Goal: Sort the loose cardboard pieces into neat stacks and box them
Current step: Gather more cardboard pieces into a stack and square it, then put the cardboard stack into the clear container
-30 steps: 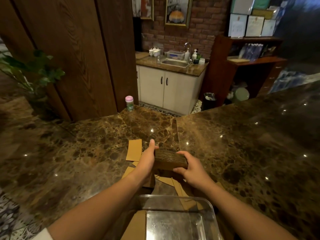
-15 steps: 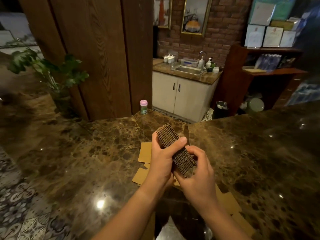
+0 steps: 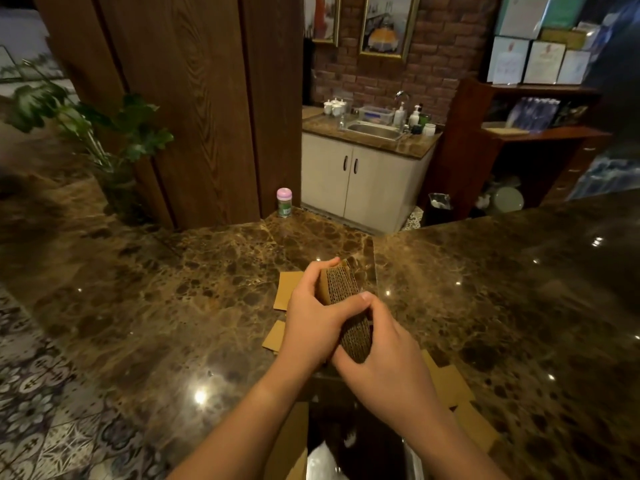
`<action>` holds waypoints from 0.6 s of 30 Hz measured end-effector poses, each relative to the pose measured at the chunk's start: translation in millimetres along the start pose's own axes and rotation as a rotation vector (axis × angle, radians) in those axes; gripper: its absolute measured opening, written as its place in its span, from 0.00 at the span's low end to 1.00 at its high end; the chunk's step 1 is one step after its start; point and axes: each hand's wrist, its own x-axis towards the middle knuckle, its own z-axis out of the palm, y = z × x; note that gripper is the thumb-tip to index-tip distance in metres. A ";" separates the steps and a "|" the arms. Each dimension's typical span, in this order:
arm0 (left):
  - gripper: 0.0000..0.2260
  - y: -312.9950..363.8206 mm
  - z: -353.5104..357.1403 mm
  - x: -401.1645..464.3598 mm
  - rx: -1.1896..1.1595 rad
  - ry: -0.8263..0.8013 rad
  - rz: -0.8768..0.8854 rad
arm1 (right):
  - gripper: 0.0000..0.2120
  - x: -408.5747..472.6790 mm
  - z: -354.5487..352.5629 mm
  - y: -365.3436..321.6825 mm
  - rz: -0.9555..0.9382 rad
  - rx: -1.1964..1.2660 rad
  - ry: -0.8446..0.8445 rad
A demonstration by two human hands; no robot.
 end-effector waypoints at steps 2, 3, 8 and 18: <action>0.21 2.2 -1.7 -10.3 0.170 0.041 0.015 | 0.33 -3.5 3.9 -2.1 0.019 0.022 -0.039; 0.22 3.2 -2.8 -16.7 0.225 0.046 0.007 | 0.34 -5.4 6.8 -3.2 0.041 0.037 -0.066; 0.41 16.0 -3.4 -50.8 0.156 -0.079 -0.238 | 0.34 -18.9 17.8 -4.7 0.163 0.240 -0.142; 0.30 21.8 -37.1 -83.8 -0.503 -0.180 -0.432 | 0.28 -45.2 26.3 -14.6 0.363 0.827 -0.057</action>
